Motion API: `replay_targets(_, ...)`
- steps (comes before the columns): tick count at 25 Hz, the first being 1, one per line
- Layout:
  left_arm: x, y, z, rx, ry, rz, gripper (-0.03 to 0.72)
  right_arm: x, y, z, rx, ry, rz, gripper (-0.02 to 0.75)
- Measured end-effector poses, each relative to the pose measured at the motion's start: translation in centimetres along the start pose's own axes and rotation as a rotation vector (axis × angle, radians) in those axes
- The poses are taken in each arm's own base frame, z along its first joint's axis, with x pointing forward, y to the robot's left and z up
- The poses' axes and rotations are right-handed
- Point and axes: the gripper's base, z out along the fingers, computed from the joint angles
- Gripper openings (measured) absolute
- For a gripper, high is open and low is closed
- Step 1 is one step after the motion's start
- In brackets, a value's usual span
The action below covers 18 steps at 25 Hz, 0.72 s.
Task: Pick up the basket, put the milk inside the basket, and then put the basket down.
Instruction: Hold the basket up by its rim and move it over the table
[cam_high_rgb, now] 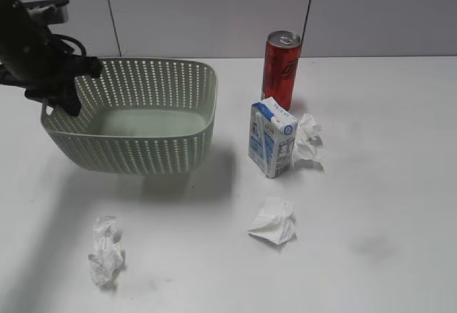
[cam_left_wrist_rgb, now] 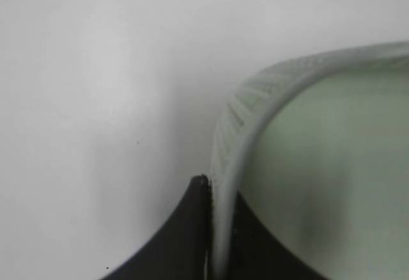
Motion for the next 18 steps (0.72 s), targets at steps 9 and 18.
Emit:
replay_targets(9, 0.4, -0.2, -1.4, -0.002, 0.003, 0.01, -0.015, 0.0, 0.0, 0.0, 0.0, 0.0, 0.0, 0.517)
replay_targets(18, 0.4, -0.2, -1.4, -0.003, 0.004, 0.011, -0.015, -0.7, 0.3, -0.4, -0.029, -0.062, 0.014, 0.52)
